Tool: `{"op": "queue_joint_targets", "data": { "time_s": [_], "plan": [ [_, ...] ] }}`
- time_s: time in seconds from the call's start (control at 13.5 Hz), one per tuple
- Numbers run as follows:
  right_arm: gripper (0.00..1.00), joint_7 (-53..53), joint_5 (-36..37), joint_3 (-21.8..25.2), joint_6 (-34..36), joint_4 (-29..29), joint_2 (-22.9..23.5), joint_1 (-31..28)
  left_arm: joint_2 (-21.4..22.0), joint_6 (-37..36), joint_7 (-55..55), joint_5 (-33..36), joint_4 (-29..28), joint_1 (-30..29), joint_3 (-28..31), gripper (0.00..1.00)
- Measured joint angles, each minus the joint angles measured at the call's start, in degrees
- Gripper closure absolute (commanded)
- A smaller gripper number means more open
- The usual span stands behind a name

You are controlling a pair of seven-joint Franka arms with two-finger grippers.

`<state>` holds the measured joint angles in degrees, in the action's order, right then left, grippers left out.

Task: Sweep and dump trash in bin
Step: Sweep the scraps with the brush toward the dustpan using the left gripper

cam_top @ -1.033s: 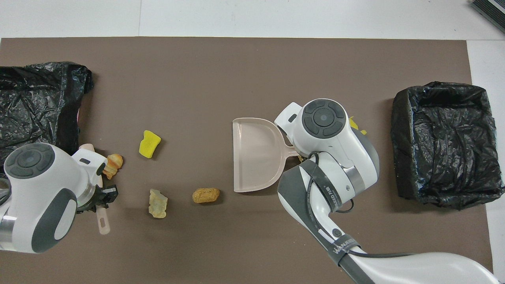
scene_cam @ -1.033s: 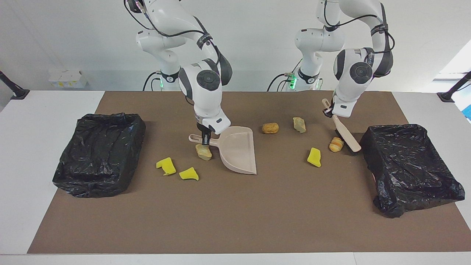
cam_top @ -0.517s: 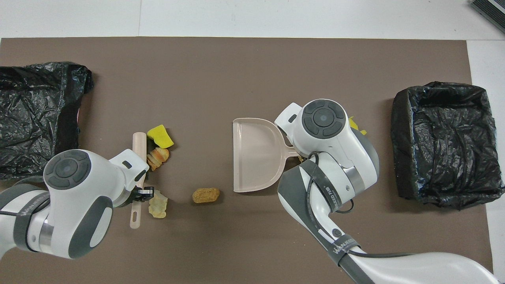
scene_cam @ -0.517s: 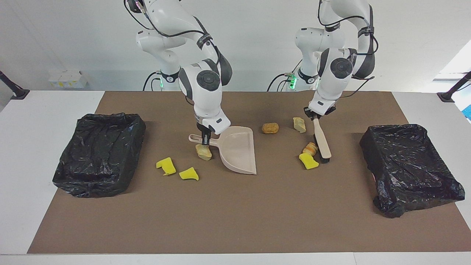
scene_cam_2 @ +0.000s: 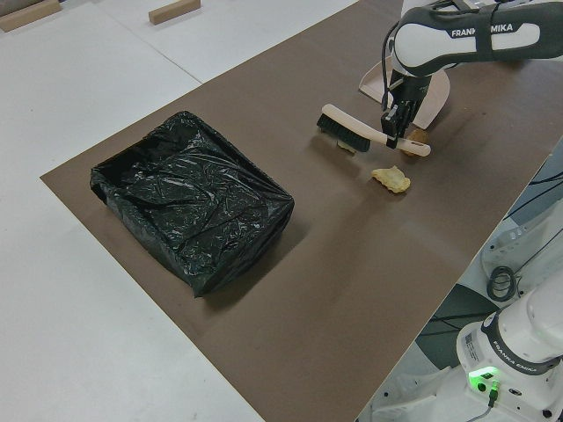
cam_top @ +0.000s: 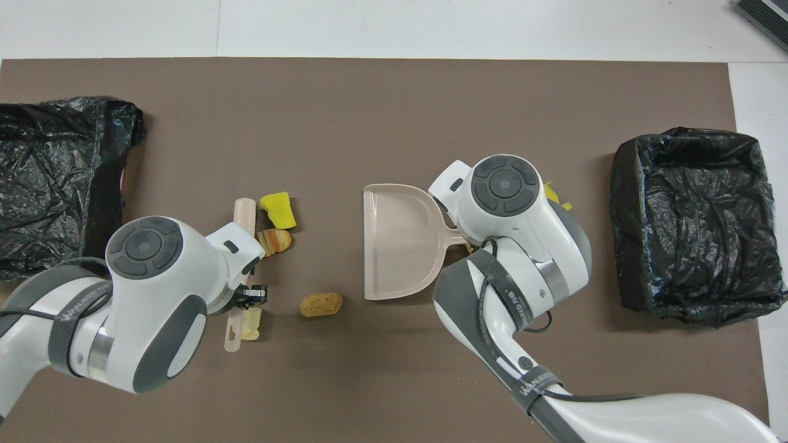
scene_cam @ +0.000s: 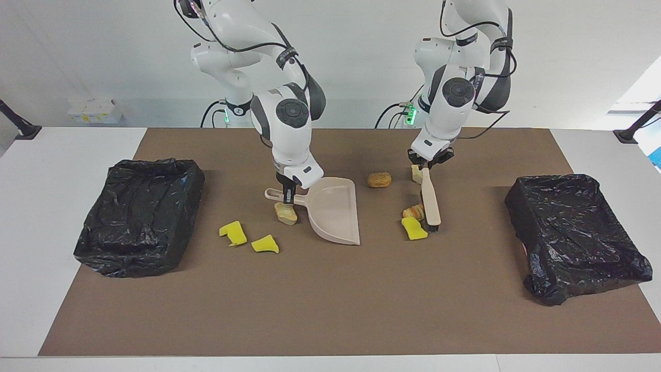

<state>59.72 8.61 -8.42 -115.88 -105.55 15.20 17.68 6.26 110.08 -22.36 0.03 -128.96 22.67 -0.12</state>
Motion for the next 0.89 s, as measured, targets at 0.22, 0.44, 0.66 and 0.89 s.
{"op": "queue_joint_targets", "data": {
  "time_s": [0.22,0.44,0.66,0.89],
  "plan": [
    [1.00,0.00,0.00,0.00,0.00,-0.04,0.00,0.00,1.65,-6.67,-9.22,-0.07,0.29,2.34,0.02,1.00],
    [1.00,-0.02,0.00,0.00,0.00,-0.07,0.00,0.00,2.98,-10.54,-24.28,-0.10,-0.04,5.95,-0.06,1.00],
    [1.00,-0.04,0.00,0.00,0.00,-0.14,0.00,0.00,4.34,-11.19,-38.02,-0.11,-1.61,8.96,-0.12,1.00],
    [1.00,-0.16,0.00,0.01,0.00,-0.22,0.00,-0.01,6.40,-11.84,-44.73,-0.11,-4.41,10.02,-0.11,1.00]
  ]
}}
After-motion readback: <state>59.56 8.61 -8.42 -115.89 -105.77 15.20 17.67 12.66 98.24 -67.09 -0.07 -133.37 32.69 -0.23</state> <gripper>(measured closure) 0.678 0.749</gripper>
